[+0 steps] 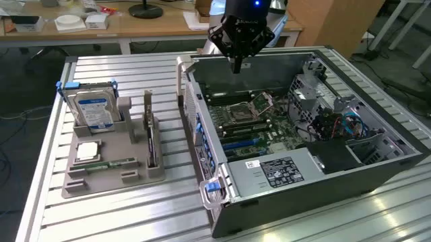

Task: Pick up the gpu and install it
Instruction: 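Reach for the gpu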

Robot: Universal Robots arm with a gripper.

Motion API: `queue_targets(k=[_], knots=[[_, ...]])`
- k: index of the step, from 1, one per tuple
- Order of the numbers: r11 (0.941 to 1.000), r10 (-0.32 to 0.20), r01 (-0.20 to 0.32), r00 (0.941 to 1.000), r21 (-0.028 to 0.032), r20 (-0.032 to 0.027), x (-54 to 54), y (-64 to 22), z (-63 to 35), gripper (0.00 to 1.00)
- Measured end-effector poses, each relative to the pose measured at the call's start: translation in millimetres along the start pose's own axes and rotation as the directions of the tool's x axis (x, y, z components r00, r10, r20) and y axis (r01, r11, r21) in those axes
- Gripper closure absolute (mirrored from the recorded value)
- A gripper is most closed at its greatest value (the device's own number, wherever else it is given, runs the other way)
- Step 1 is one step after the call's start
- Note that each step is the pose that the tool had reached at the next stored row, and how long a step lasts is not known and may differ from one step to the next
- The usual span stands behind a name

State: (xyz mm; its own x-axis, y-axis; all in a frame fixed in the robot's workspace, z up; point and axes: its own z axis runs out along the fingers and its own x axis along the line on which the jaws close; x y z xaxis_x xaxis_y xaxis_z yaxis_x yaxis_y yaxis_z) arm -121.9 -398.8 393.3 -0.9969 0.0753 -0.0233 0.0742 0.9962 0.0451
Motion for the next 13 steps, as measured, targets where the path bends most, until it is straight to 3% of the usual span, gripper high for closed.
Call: queue_targets(k=[9,13], knots=[[1.0,0.0,0.0,1.0,0.0001,0.0,0.4,0.0,0.0,0.9],[1.0,0.0,0.0,1.0,-0.0002,0.0,5.8,-0.4,-0.2,0.9]])
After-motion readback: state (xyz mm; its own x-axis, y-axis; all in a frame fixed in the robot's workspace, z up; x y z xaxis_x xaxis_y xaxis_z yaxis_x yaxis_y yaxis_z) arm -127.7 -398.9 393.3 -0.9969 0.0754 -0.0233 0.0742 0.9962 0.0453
